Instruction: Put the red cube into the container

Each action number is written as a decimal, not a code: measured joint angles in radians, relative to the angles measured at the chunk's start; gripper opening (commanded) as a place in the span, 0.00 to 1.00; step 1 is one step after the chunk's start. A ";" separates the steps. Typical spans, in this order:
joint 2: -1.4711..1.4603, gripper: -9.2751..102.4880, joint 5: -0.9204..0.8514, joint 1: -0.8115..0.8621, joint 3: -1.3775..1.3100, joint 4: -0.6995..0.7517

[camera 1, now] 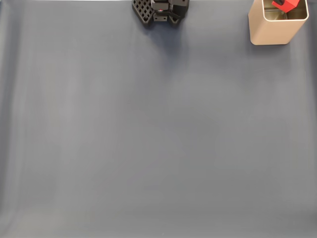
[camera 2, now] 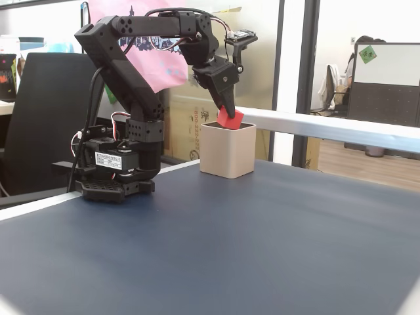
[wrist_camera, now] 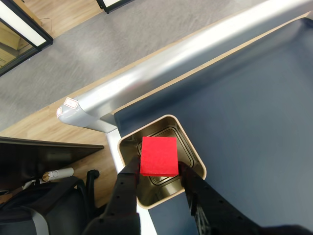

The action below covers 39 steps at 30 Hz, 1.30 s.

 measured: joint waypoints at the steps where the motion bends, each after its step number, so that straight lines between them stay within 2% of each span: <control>1: 0.000 0.12 -0.012 0.000 0.000 0.000; 15: -0.006 0.12 -0.140 0.000 -0.003 -0.003; 35: -0.006 0.15 -0.204 0.002 -0.003 -0.021; 39: -0.006 0.19 -0.204 0.003 -0.003 -0.021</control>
